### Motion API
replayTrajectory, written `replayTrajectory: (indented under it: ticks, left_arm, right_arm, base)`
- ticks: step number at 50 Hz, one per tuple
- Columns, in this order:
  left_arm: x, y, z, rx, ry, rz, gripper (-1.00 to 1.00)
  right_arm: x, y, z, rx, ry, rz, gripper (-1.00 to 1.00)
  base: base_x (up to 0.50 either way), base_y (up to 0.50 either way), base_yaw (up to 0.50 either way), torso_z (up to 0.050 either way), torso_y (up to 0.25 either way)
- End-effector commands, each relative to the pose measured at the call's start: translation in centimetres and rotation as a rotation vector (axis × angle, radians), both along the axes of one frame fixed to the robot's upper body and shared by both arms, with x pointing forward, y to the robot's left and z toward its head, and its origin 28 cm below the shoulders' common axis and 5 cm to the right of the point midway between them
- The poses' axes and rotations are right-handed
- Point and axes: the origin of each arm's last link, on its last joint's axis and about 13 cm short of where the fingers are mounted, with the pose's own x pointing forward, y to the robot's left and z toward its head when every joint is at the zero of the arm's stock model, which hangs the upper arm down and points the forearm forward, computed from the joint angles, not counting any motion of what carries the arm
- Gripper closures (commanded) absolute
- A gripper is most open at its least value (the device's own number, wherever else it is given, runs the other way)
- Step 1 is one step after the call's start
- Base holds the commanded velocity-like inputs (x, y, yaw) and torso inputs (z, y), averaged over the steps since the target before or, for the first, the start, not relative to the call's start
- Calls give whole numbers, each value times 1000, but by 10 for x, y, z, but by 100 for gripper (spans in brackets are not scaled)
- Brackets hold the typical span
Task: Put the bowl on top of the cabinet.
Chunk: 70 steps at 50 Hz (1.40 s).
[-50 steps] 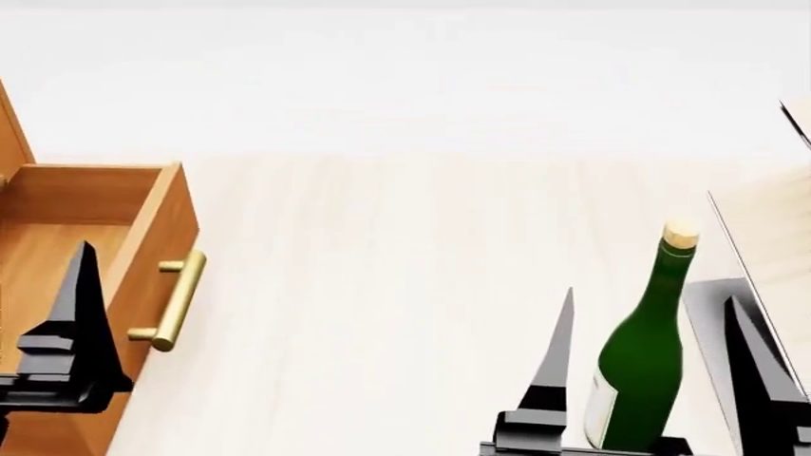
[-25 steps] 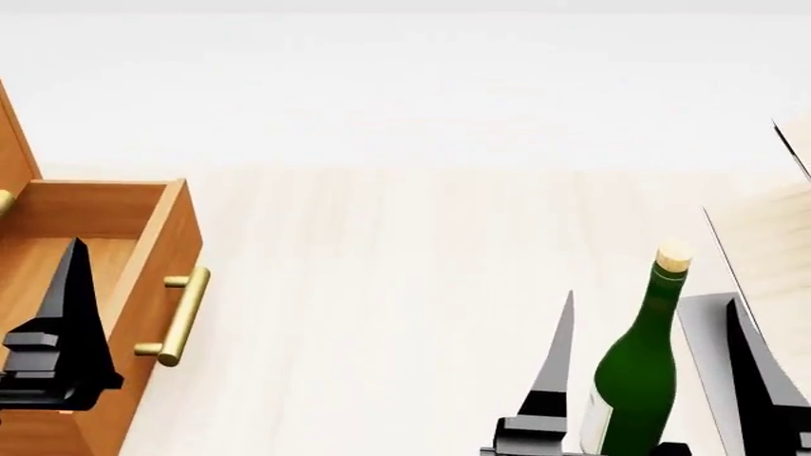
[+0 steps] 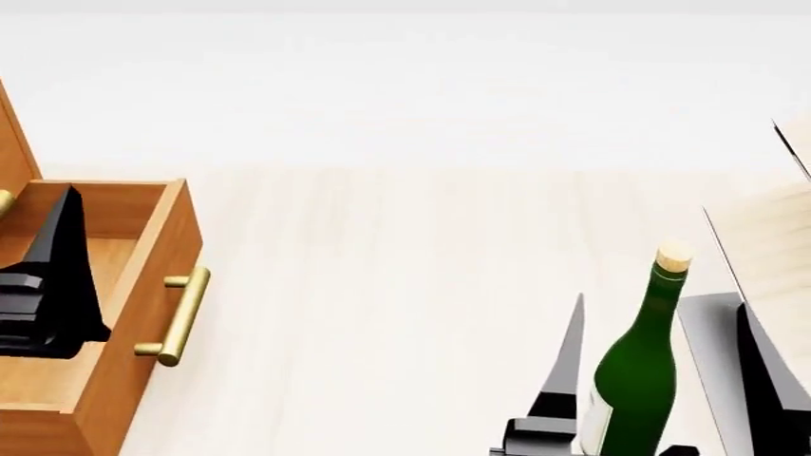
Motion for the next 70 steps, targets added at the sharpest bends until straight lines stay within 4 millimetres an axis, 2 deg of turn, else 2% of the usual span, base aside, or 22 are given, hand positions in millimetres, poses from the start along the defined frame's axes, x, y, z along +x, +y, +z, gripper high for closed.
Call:
replayTrajectory:
  ticks: [1,5,7,10,29,47,48,62,70]
  left_arm:
    - [4,3,23,40,-17,-109,-100]
    - [9,2,28,87,-23,-130,-100]
    - [20,2,34,169,-29,-151,-100]
    - [22,2,36,191,-37,-169,-100]
    - [14,0,42,274,-61,-286,-100]
    - [13,1,45,281,-75,-293,-100]
    - [10,-2,46,336,-84,-374,-100]
    - [7,-3,45,356,-93,-395,-100]
    - [8,-4,44,367,-107,-362,-100]
  right_arm:
    - [-1,-2,0,-1,4,-7,-100]
    - [-1,-3,1,-2,2,-13,-100]
    - [-2,-6,1,-5,-3,-26,-100]
    - [-2,-6,1,-6,-4,-29,-100]
    - [-5,-11,3,-17,-6,-62,-100]
    - [-6,-12,4,-21,-8,-64,-100]
    - [-6,-12,1,-28,-4,-58,-100]
    - [-7,-12,1,-31,-4,-58,-100]
    - [-7,-12,1,-31,-3,-58,-100]
  base:
    - [0,0,0,0,0]
    - [0,0,0,0,0]
    - [0,0,0,3,-250]
    - [0,0,0,2,-250]
    - [0,0,0,2,-250]
    - [0,0,0,2,-250]
    - [0,0,0,0,0]
    - [0,0,0,0,0]
    - [0,0,0,0,-191]
